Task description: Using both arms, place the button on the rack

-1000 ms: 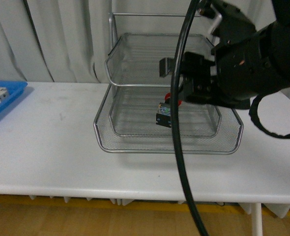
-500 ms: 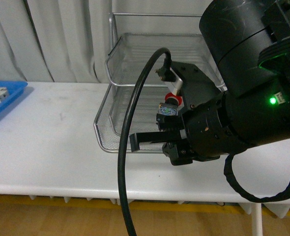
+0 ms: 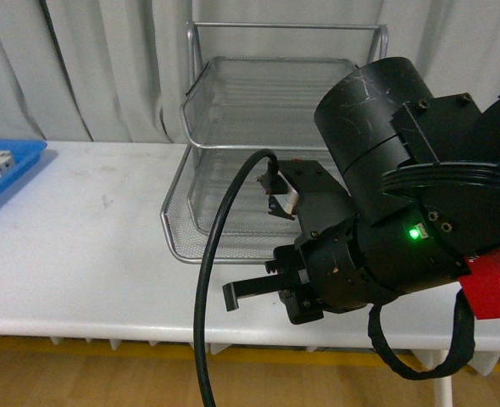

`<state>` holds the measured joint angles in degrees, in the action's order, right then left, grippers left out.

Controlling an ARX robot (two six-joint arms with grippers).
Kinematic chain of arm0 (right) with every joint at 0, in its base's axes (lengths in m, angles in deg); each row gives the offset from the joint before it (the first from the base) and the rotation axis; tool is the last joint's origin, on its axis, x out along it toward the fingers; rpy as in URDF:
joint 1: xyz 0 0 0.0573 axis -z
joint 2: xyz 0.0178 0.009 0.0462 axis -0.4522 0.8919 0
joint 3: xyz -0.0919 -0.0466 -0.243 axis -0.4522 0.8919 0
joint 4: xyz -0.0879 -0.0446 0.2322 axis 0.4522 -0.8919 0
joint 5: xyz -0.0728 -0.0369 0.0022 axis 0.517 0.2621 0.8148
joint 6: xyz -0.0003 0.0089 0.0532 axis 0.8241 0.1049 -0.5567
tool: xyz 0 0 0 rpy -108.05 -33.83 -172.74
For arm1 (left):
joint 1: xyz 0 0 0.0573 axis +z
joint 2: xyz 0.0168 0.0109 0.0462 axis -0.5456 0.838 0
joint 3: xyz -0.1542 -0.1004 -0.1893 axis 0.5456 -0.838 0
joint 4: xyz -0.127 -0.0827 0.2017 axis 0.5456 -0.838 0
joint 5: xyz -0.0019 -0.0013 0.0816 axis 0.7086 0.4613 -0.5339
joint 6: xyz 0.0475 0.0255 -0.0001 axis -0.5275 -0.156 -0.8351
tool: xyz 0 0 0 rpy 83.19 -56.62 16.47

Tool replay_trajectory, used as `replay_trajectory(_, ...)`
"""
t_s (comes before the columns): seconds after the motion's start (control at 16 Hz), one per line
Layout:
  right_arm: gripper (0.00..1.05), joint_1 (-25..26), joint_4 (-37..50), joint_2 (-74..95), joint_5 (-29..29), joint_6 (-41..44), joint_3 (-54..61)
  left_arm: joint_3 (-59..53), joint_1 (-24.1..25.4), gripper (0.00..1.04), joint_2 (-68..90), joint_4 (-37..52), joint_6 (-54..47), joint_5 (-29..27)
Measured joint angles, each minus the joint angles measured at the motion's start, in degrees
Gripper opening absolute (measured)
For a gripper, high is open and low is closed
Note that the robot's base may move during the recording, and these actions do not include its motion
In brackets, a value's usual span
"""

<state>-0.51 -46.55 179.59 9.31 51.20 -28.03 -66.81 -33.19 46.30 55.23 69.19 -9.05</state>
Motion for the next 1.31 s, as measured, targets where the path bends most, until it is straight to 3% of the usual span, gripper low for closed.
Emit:
replay_trajectory(0.62,0.02,2.4,-1.9,5.0,1.9,3.2,-8.4,0.0,0.0,0.98,0.0,0.0,0.0,0.0)
replay_trajectory(1.12,0.02,9.1,-4.4,12.8,5.0,8.1,-21.7,0.0,0.0,0.98,0.0,0.0,0.0,0.0)
replay_trajectory(1.31,0.02,9.5,-4.2,14.1,5.4,7.8,-25.2,0.0,0.0,0.98,0.0,0.0,0.0,0.0)
